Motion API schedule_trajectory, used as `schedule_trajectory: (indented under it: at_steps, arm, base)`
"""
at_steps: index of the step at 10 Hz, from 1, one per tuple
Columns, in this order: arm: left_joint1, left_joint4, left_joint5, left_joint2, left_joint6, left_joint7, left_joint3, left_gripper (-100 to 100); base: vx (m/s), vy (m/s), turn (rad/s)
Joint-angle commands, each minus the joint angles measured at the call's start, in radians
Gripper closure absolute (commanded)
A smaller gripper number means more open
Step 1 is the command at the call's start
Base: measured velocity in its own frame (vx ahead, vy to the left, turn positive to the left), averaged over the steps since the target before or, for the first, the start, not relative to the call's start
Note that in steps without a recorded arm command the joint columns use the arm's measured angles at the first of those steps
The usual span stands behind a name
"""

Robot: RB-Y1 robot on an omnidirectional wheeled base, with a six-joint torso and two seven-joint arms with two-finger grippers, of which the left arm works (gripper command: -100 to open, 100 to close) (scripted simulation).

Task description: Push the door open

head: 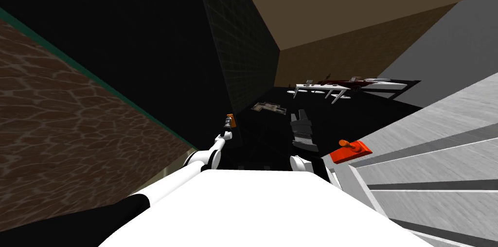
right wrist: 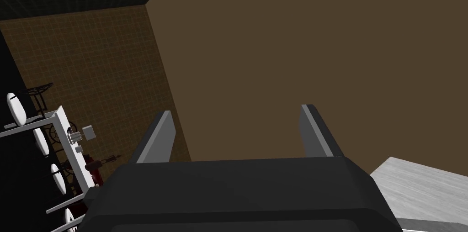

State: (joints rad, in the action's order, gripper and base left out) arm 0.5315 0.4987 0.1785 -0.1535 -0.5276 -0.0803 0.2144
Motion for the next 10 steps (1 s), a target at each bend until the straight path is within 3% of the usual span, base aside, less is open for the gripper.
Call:
schedule_trajectory:
  at_steps: [1, 5, 10]
  arm:
    - [-0.014, 0.038, 0.003, -0.003, 0.013, -0.008, 0.010, 100]
    - [-0.019, 0.034, 0.021, -0.025, 0.010, -0.024, 0.052, 100]
    - [-0.027, 0.032, 0.033, -0.040, 0.008, -0.036, 0.081, 100]
  base:
    - [0.129, -0.075, 0.031]
    - [0.183, -0.097, 0.065]
    - [0.131, -0.055, 0.038]
